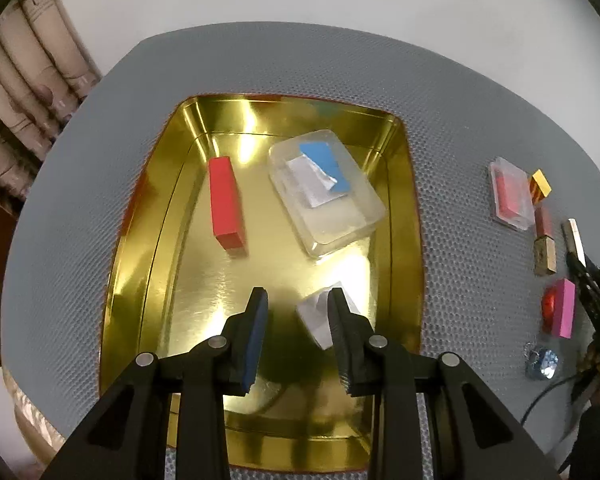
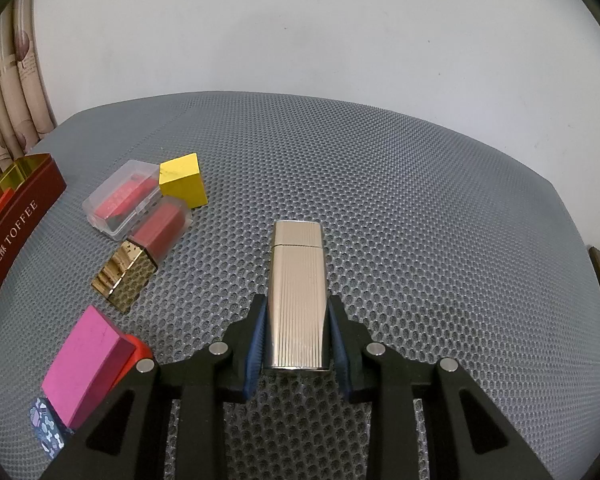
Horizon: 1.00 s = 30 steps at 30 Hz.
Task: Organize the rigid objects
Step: 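Place the white cube into the tin and open the left gripper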
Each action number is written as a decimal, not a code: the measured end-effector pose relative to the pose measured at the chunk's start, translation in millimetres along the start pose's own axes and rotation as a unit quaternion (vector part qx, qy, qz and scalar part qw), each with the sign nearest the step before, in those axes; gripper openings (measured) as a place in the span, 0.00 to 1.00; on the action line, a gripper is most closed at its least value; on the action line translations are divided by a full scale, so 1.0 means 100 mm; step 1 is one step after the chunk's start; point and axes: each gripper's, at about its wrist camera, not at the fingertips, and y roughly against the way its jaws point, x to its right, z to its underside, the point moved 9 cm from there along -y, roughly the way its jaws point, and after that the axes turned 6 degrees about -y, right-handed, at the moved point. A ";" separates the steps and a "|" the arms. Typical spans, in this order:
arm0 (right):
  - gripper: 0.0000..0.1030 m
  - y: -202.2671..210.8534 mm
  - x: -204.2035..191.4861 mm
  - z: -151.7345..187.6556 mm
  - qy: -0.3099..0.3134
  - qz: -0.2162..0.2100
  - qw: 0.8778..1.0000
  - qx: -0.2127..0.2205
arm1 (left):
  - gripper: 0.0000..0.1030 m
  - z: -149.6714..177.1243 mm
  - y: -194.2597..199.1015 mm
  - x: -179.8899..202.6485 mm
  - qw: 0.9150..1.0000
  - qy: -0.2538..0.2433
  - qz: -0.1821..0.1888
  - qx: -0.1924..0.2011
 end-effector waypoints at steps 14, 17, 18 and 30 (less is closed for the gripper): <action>0.29 0.05 0.01 0.02 -0.015 0.015 1.000 0.001 | 0.27 0.06 -0.06 -0.10 1.000 0.009 0.009 0.013; 0.29 0.07 0.04 0.02 -0.017 0.015 1.000 0.000 | 0.27 0.08 -0.05 -0.14 1.000 0.012 0.007 0.019; 0.29 0.08 0.02 0.04 -0.018 0.015 1.000 -0.001 | 0.27 0.09 -0.06 -0.17 1.000 0.014 0.010 0.021; 0.29 0.08 0.11 -0.01 -0.028 0.047 0.998 -0.011 | 0.54 0.24 0.17 -0.37 0.997 0.053 0.019 0.061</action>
